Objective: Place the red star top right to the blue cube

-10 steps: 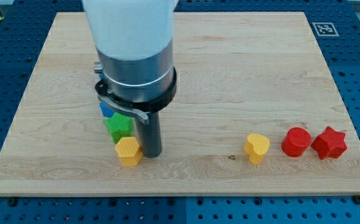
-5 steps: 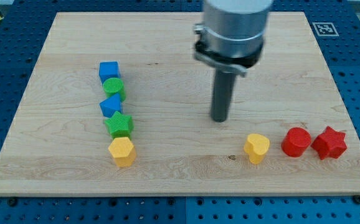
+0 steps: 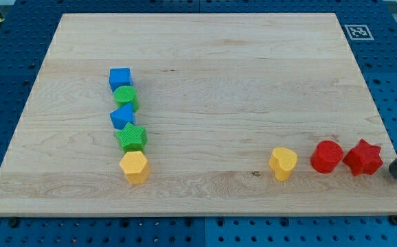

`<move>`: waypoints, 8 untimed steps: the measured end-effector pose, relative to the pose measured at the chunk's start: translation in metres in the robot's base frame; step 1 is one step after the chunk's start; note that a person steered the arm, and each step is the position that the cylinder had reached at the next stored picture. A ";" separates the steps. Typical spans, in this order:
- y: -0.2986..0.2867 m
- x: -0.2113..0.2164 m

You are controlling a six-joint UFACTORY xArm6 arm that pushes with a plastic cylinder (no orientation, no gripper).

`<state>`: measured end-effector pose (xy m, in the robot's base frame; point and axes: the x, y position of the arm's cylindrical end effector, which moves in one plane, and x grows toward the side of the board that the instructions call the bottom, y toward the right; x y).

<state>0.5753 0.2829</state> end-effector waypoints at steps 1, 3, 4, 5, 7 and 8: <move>-0.020 -0.010; -0.042 -0.060; -0.039 -0.031; -0.038 -0.017; -0.052 -0.012; -0.068 -0.012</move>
<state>0.5635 0.2150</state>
